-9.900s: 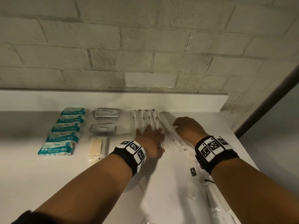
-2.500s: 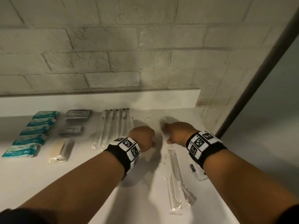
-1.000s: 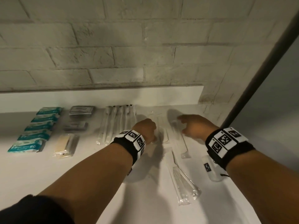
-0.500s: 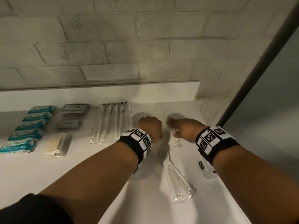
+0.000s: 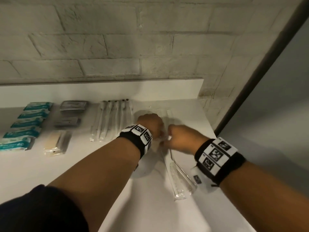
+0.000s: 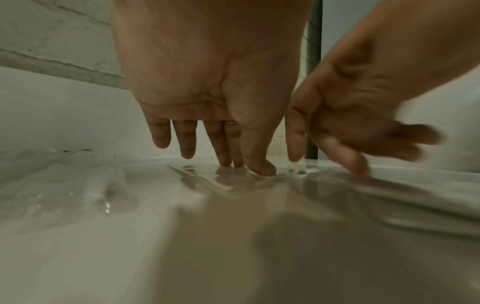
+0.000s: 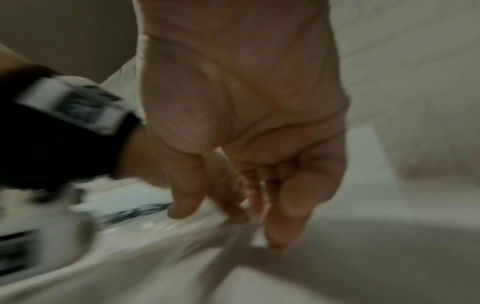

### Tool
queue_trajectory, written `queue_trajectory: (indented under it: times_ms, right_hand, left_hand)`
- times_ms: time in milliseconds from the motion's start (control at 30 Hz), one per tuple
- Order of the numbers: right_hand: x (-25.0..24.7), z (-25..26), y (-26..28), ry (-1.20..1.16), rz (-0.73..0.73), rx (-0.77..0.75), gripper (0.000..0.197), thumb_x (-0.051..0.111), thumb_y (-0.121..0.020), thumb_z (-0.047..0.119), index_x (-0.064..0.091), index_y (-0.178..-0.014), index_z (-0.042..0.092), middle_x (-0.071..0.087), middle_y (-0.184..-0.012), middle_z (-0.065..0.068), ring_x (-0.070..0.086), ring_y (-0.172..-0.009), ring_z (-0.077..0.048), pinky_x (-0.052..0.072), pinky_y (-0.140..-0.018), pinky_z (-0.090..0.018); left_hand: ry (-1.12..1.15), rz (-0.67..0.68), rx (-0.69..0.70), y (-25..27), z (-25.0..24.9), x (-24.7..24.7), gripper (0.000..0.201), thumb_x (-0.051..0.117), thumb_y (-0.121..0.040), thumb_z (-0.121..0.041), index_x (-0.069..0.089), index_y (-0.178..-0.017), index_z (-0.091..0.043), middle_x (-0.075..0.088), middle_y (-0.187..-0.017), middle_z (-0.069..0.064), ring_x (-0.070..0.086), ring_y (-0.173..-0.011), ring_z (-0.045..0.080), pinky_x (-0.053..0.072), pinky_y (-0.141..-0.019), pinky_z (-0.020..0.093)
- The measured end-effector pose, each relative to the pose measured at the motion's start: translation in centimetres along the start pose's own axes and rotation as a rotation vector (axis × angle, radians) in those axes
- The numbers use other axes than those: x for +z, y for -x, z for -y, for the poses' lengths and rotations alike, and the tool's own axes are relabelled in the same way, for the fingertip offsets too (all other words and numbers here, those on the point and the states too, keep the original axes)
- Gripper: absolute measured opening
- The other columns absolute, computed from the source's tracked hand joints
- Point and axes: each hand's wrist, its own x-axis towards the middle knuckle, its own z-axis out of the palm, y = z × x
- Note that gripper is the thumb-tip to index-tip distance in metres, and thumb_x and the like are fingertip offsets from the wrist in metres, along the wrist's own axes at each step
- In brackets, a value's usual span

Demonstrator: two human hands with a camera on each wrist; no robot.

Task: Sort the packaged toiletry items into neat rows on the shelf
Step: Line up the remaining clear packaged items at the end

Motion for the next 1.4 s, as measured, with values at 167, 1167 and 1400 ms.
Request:
queue_trajectory:
  times_ms: [167,1167,1400]
  right_hand:
    - [3.1,1.5,-1.0,-0.119,0.048,0.128,0.054,0.06,-0.083,0.016,0.039,-0.133,0.009,0.062,-0.119,-0.016,0.063,-0.1,-0.032,0.05,-0.077,-0.032]
    - [-1.5,-7.7,-3.7,0.125,0.002,0.055,0.055,0.073,-0.079,0.031,0.056,-0.131,0.027,0.06,-0.13,-0.001,0.056,-0.117,-0.025,0.045,-0.098,-0.033]
    - [-2.3,-7.6,-3.0,0.069,0.046,0.008,0.061,0.07,-0.083,0.019,0.048,-0.139,0.023,0.054,-0.138,-0.003,0.051,-0.124,-0.027,0.041,-0.104,-0.034]
  left_hand:
    - [-0.048,0.016,-0.006,0.2,-0.4,-0.1,0.023,0.057,-0.083,-0.035,0.072,-0.094,-0.021,0.068,-0.103,0.002,0.065,-0.089,0.026,0.05,-0.069,0.031]
    - [-0.105,0.005,0.082,-0.8,-4.4,0.2,0.059,0.054,-0.087,-0.053,0.047,-0.139,-0.026,0.038,-0.151,-0.001,0.014,-0.147,0.023,0.002,-0.118,0.047]
    - [-0.017,-0.028,0.048,-0.4,-4.0,0.3,0.054,0.059,-0.084,-0.052,0.054,-0.133,-0.031,0.046,-0.145,-0.002,0.026,-0.142,0.021,0.009,-0.118,0.044]
